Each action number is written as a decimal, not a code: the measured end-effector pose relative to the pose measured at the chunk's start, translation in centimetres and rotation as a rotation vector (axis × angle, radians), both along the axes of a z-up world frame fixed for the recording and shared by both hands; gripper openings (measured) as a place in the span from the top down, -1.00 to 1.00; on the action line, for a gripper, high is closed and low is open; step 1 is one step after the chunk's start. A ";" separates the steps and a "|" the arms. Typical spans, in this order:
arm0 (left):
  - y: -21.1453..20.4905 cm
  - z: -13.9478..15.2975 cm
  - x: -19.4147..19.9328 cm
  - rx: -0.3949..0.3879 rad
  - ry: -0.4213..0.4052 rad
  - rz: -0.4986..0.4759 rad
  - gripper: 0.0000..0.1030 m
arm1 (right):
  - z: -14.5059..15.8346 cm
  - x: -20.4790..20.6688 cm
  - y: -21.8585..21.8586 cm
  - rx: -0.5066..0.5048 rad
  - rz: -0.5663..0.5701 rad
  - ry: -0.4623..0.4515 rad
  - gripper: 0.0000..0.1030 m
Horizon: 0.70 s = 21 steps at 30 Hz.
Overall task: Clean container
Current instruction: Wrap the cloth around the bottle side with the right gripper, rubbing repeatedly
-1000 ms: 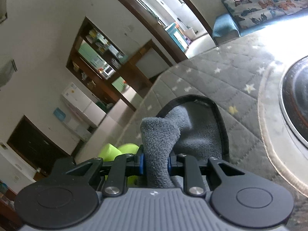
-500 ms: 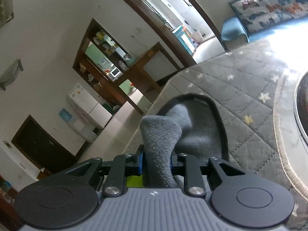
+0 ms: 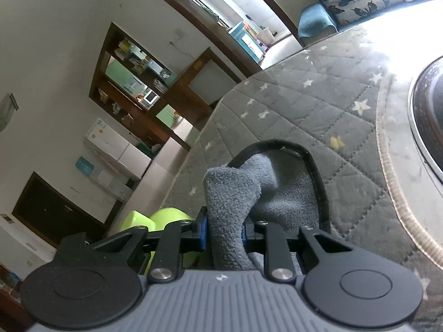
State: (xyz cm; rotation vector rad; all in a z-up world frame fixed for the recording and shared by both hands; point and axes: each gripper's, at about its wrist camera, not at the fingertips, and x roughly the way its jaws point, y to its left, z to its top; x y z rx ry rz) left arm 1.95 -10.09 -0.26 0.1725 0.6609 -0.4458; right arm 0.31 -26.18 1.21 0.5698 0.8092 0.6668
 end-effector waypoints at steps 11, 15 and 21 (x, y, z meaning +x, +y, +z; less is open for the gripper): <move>-0.1 -0.1 0.0 0.000 0.000 0.001 -1.00 | -1.2 -1.6 -0.6 -0.049 0.029 0.051 0.63; -0.1 -0.2 0.1 0.000 0.000 0.001 -1.00 | -0.4 -2.1 -0.6 -0.040 0.031 0.029 0.63; -0.6 -0.3 1.1 0.003 -0.001 0.001 -1.00 | 1.0 -2.5 -0.5 -0.021 0.029 -0.012 0.63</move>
